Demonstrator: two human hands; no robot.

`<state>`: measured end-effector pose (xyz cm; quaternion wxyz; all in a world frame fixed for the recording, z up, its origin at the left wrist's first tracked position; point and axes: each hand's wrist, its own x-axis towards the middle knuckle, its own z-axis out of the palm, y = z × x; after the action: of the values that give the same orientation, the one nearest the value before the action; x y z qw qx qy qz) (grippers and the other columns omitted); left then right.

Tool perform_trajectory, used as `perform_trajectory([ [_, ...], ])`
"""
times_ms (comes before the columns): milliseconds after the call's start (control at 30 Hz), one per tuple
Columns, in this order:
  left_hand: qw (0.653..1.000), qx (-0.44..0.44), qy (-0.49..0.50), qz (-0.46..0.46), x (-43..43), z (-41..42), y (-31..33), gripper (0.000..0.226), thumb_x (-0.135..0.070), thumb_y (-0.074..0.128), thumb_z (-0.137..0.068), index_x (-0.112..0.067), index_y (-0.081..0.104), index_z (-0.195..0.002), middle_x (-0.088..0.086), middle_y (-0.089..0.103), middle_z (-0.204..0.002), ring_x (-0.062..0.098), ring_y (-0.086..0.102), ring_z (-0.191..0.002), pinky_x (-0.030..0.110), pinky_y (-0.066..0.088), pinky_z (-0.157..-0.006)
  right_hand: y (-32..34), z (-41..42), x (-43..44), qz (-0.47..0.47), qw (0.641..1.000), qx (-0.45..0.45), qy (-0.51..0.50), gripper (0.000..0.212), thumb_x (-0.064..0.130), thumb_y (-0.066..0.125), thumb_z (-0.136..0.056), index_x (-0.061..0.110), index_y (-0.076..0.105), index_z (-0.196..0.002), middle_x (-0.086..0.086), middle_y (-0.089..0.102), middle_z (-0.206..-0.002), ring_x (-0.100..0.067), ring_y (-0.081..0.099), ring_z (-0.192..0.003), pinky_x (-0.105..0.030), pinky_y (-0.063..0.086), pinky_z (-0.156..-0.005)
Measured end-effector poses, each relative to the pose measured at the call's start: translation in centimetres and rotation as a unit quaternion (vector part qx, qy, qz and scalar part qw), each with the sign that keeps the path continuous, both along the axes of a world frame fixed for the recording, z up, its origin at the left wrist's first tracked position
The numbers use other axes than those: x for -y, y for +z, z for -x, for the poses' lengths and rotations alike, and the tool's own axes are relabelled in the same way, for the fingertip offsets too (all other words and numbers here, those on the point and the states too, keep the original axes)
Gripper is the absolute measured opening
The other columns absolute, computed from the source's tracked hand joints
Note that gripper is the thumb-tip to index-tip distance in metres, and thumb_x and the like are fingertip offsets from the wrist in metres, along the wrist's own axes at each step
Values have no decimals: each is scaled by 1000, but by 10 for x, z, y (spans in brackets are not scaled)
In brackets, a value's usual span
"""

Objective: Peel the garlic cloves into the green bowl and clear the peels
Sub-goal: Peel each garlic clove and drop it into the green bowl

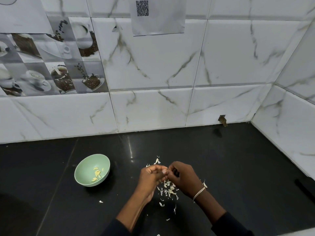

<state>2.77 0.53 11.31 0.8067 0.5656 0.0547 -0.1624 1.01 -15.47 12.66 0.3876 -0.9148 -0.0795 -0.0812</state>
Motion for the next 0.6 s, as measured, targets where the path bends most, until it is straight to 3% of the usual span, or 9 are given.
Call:
perform_trajectory([
  [167,998,-25,-8,56,1,1,3,13,10,63,-89,9,71,-100,20,74,-92,16,72,-79,21,58,-68,0,-4,1,-5,1000,-3,-16,10,22,71,-84,15,64,-78,9,57,-60,-5,51,-54,-15,38,-52],
  [300,997,-32,-5,72,8,5,4,19,9,59,-93,7,71,-106,22,75,-101,19,74,-87,21,58,-72,-3,-4,0,21,999,7,-41,13,26,68,-82,21,58,-75,10,53,-60,-5,48,-54,-16,36,-53],
  [400,996,-41,-6,84,11,7,5,20,7,59,-93,8,70,-110,23,74,-104,21,75,-90,21,58,-71,-5,-1,0,29,998,15,-53,20,42,57,-80,23,55,-74,8,55,-63,-10,52,-58,-23,42,-55],
  [600,997,-51,1,55,7,5,6,10,8,65,-89,5,66,-98,19,70,-88,17,70,-74,23,57,-66,-5,1,1,4,999,23,-45,23,46,58,-79,24,58,-74,8,56,-61,-10,53,-59,-17,39,-54],
])
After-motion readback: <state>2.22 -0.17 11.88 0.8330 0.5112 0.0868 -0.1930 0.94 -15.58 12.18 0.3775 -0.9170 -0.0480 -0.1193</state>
